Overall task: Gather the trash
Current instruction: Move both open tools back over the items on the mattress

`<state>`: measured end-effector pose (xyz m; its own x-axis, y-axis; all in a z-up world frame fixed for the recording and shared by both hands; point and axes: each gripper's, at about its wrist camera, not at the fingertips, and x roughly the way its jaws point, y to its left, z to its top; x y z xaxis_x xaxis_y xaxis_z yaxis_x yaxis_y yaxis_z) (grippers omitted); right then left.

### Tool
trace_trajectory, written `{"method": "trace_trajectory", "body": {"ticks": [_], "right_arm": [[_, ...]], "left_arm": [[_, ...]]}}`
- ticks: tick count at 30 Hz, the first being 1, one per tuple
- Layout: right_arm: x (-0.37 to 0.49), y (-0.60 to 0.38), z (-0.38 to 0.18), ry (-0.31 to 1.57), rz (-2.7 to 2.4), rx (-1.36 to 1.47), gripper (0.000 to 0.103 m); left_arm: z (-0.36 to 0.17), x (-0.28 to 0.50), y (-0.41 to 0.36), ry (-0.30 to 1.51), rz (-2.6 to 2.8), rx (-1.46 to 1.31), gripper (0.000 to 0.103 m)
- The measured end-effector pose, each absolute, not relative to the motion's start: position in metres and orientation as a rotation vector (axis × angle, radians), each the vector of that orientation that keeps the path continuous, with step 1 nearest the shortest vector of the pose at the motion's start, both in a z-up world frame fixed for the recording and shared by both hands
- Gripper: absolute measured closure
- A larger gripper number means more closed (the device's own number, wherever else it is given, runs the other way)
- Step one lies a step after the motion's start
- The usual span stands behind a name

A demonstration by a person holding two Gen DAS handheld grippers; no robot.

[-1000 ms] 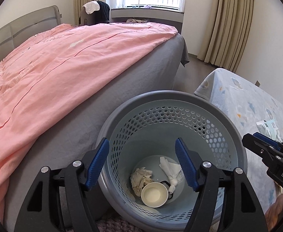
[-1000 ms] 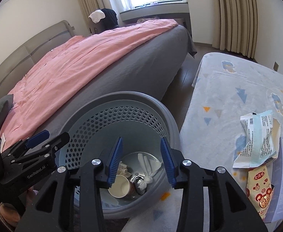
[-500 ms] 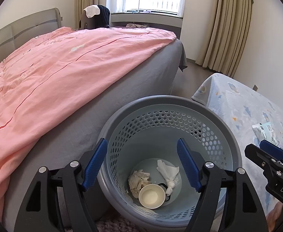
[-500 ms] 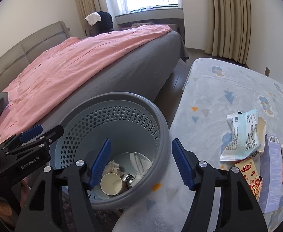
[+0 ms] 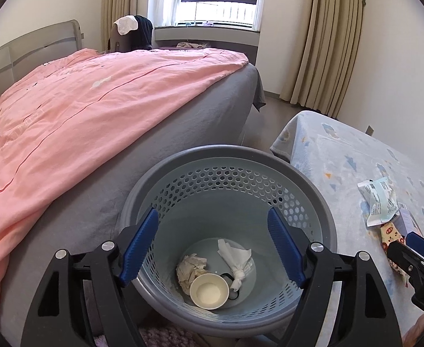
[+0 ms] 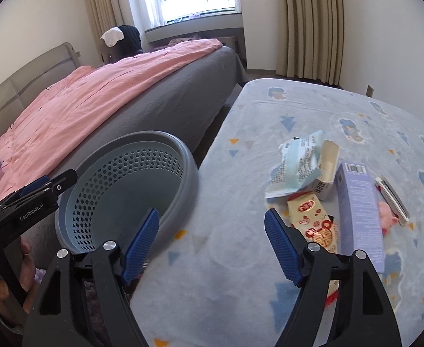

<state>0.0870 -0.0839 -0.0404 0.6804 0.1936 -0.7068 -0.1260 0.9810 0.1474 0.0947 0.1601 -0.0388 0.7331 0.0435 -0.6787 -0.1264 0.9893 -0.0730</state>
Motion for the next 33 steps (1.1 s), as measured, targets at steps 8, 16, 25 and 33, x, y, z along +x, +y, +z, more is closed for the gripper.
{"method": "trace_trajectory", "body": {"ticks": [8, 16, 25, 33], "right_arm": [[0.062, -0.129, -0.046, 0.810, 0.098, 0.133, 0.029], [0.048, -0.174, -0.050, 0.813, 0.027, 0.154, 0.027], [0.039, -0.219, -0.042, 0.784, -0.024, 0.145, 0.026], [0.045, -0.253, -0.035, 0.751, -0.046, 0.154, 0.025]], "left_arm": [[-0.042, 0.086, 0.136, 0.752, 0.060, -0.119, 0.028], [-0.046, 0.079, 0.109, 0.766, 0.029, -0.106, 0.028], [-0.047, 0.072, 0.080, 0.783, -0.011, -0.055, 0.028], [-0.034, 0.064, 0.045, 0.756, -0.052, -0.001, 0.028]]}}
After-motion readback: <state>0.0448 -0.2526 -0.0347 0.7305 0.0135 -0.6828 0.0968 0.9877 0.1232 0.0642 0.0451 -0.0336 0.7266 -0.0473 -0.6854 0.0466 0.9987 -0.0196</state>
